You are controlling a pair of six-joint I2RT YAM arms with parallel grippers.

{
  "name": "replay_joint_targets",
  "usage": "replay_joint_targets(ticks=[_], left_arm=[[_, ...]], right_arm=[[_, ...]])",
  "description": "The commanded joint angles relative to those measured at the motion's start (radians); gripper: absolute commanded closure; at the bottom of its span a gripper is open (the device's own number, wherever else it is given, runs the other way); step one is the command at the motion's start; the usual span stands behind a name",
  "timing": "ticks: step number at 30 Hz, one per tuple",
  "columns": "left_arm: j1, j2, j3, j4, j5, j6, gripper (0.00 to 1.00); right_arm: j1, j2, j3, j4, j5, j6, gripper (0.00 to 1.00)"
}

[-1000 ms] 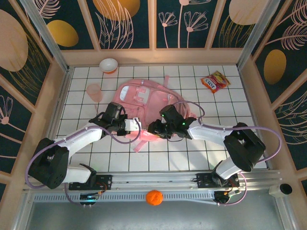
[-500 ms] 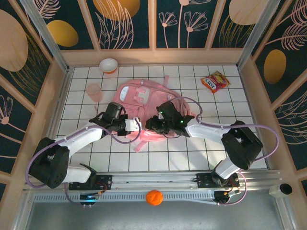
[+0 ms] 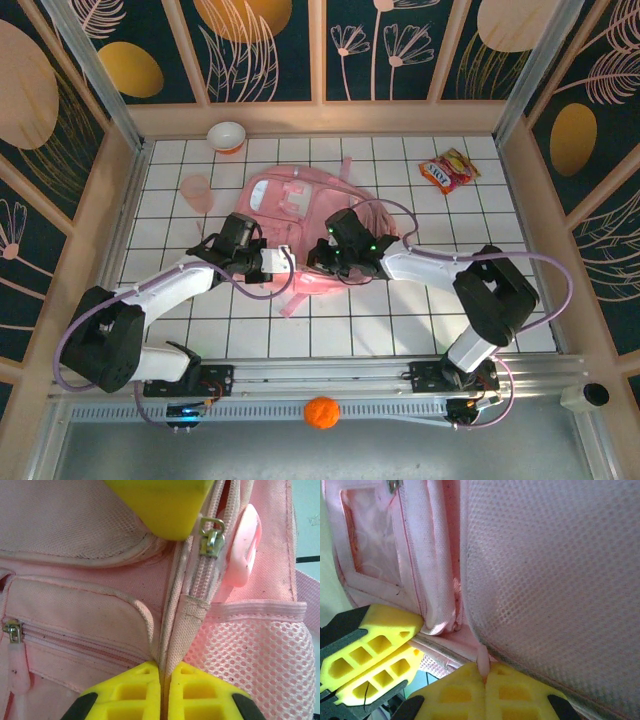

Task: Pack the student bag

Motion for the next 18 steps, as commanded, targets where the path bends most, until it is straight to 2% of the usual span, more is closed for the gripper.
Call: replay_joint_targets(ticks=[1,8,12,14,16,18], left_arm=[[-0.002,0.007,0.005,-0.038,-0.006,-0.016,0.96],[0.001,-0.003,-0.008,-0.029,-0.033,-0.039,0.98],[0.002,-0.008,-0.001,-0.029,-0.027,-0.074,0.96],[0.002,-0.024,0.005,-0.021,-0.005,-0.123,0.89],[0.002,-0.065,0.001,0.029,0.031,-0.236,0.72],[0.002,-0.122,-0.007,0.117,0.079,-0.439,0.56]], right_arm=[[-0.049,-0.094,-0.04,-0.08,0.13,0.0,1.0],[-0.191,-0.269,-0.204,-0.081,0.12,0.003,1.0],[-0.228,-0.323,-0.248,-0.074,0.111,-0.003,1.0],[-0.228,-0.336,-0.262,-0.071,0.108,0.001,1.0],[-0.224,-0.346,-0.279,-0.057,0.102,0.013,1.0],[-0.215,-0.359,-0.301,-0.033,0.101,0.031,1.0]])
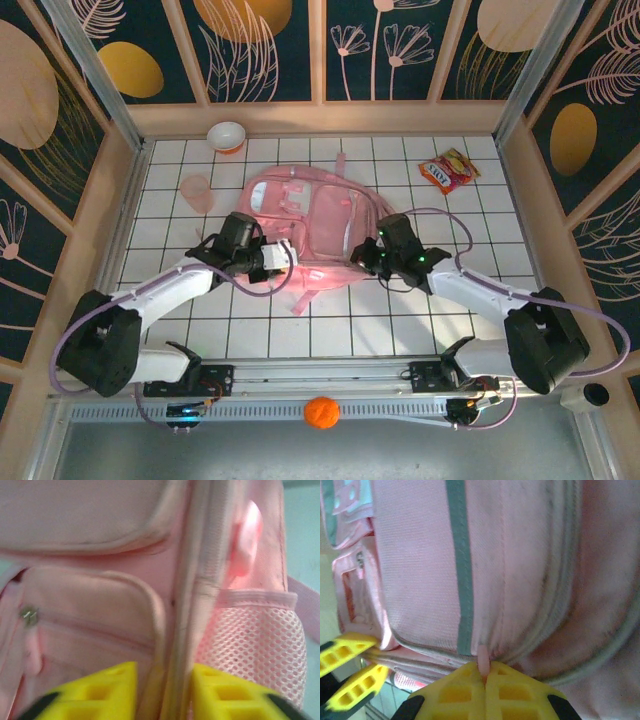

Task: Pack the student bag

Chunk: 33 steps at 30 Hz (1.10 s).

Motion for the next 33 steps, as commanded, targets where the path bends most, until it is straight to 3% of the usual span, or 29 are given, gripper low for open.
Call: replay_joint_targets(ticks=[1,6,12,18,24,29,33], left_arm=[[0.01,-0.102,-0.007,0.111,0.066,-0.35,0.49],[0.01,-0.15,0.021,0.128,0.014,-0.819,0.45],[0.013,-0.109,0.119,-0.141,-0.321,-1.281,0.45],[0.013,-0.064,0.122,-0.297,-0.329,-1.455,0.44],[0.034,-0.101,0.018,-0.174,-0.364,-1.569,0.45],[0.042,-0.022,0.037,-0.079,-0.422,-1.591,0.54],[0.044,0.068,0.05,0.068,-0.402,-1.605,0.56]], right_arm=[[-0.006,-0.032,-0.04,0.018,0.057,0.032,1.0],[0.017,-0.029,-0.052,0.038,0.065,0.043,1.0],[0.045,-0.03,-0.056,0.049,0.079,0.058,1.0],[0.08,-0.027,-0.069,0.085,0.087,0.091,1.0],[0.133,-0.014,-0.067,0.08,0.1,0.121,1.0],[0.181,0.001,-0.069,0.114,0.095,0.161,1.0],[0.239,0.048,-0.044,0.137,0.092,0.19,1.0]])
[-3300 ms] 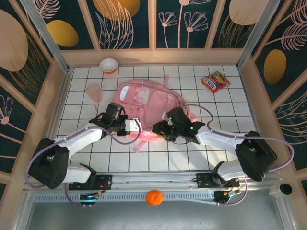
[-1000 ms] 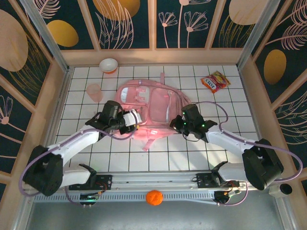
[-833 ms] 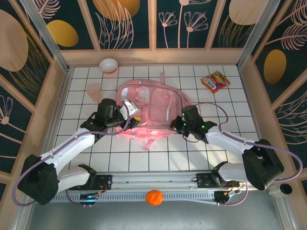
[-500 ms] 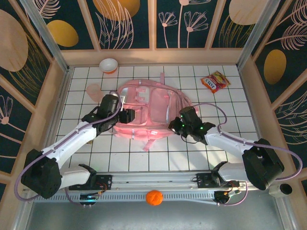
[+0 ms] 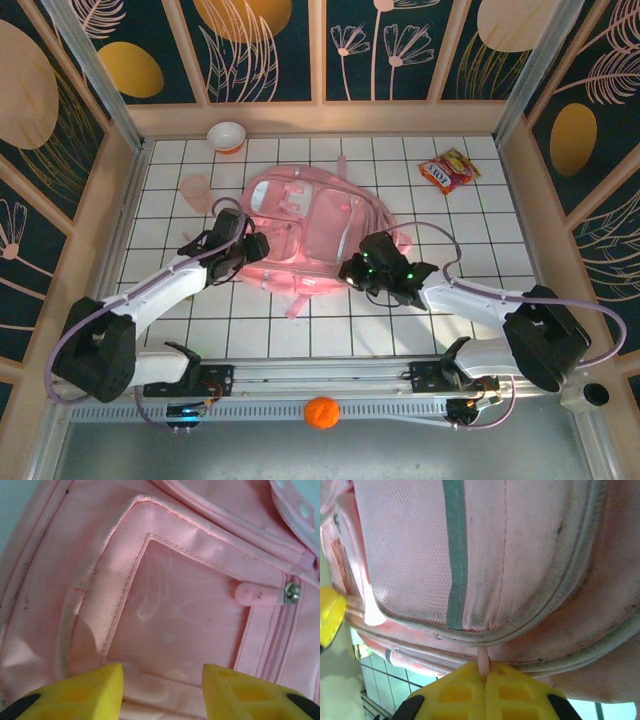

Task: Pack the student bag

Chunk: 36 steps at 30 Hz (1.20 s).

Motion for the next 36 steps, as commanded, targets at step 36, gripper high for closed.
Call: replay_joint_targets(ticks=[36], left_arm=[[-0.16,0.091,0.206,-0.28,0.153,-0.916,0.49]], right_arm=[[0.095,0.205,0.137,0.242,0.039,0.039,1.0]])
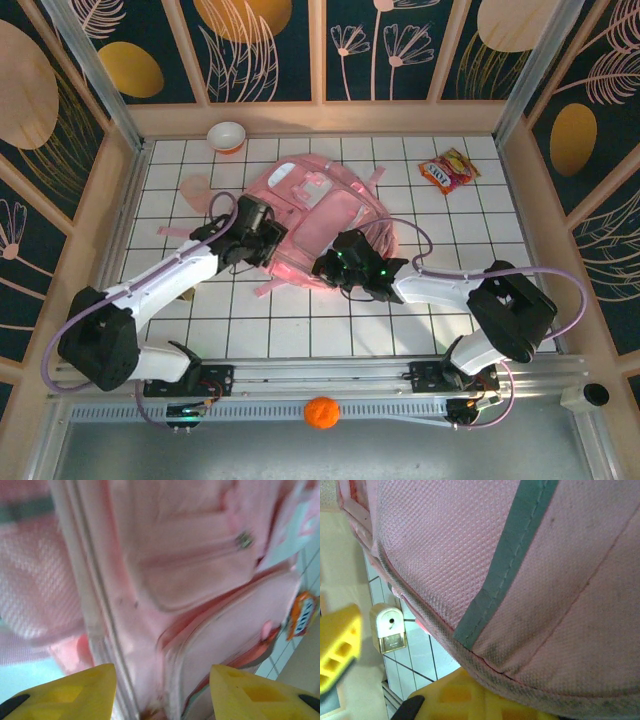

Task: Pack the student bag

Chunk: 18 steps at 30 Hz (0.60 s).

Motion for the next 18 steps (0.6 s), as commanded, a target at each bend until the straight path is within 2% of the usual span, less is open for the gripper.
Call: replay_joint_targets(ticks=[1,3,12,16,18], left_arm=[[-0.042,0.046,-0.019,-0.055,0.054,-0.122,0.52],[-0.056,0.059,-0.038,-0.042,0.078,-0.145,0.55],[-0.084,0.084,-0.063,-0.017,0.101,-0.164,0.53],[-0.085,0.108,-0.09,0.082,0.117,-0.183,0.54],[-0.084,0.127,-0.102,0.131,0.141,-0.205,0.6]], right_arm=[[0.008,-0.003,0.025,0.065,0.036,-0.022,1.0],[0.011,-0.005,0.028,0.06,0.04,-0.027,1.0],[0.027,0.005,0.039,0.065,0.052,-0.032,1.0],[0.034,0.006,0.044,0.067,0.054,-0.032,1.0],[0.037,0.002,0.044,0.067,0.055,-0.035,1.0]])
